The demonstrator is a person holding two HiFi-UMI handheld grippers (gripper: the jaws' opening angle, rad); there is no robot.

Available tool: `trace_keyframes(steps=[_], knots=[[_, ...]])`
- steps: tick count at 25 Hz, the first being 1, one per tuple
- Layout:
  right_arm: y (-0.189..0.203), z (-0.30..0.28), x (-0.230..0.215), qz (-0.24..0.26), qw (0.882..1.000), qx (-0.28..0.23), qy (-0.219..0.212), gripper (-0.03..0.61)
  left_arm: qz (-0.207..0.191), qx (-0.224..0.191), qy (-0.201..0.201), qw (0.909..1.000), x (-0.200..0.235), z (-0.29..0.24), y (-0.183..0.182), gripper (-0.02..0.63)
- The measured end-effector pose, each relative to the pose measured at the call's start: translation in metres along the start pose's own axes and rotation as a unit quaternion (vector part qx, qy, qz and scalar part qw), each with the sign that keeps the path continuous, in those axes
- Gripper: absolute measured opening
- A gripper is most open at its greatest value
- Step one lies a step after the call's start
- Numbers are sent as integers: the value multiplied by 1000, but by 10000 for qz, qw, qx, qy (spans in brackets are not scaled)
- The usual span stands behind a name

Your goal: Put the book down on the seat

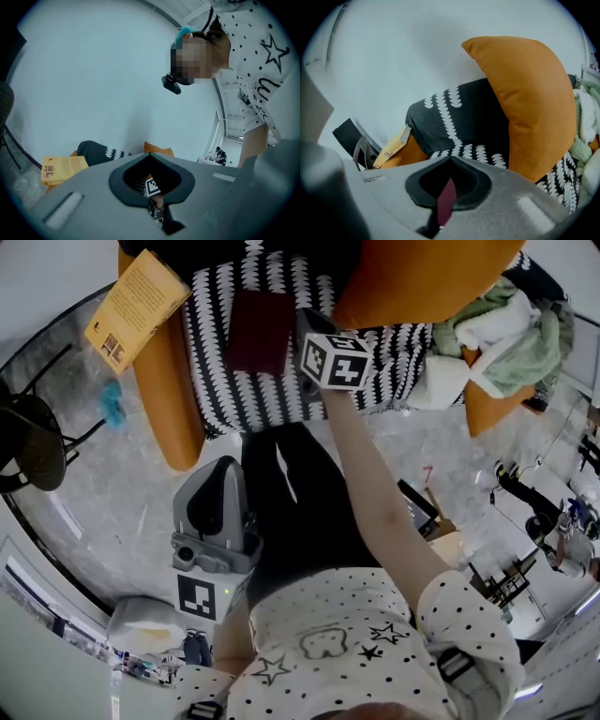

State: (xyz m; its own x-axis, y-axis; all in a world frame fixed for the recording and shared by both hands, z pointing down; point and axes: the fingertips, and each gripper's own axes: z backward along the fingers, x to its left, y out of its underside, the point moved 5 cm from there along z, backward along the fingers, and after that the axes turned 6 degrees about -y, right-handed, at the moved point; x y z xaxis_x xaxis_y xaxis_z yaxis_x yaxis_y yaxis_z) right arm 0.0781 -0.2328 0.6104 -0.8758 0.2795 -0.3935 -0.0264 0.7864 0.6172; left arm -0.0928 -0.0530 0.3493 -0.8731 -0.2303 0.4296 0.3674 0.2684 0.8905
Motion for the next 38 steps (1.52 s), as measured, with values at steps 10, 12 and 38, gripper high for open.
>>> trace_keyframes(steps=[10, 12, 38], knots=[[-33, 31, 25, -117, 9996, -243, -72, -6, -36, -200, 58, 9998, -10, -1, -42, 2], [-43, 37, 31, -107, 9994, -311, -93, -6, -21, -304, 121, 9995, -15, 2, -51, 2], [-113, 114, 79, 143, 9959, -855, -239, -6, 34, -543, 832, 9950, -80, 19, -120, 2]])
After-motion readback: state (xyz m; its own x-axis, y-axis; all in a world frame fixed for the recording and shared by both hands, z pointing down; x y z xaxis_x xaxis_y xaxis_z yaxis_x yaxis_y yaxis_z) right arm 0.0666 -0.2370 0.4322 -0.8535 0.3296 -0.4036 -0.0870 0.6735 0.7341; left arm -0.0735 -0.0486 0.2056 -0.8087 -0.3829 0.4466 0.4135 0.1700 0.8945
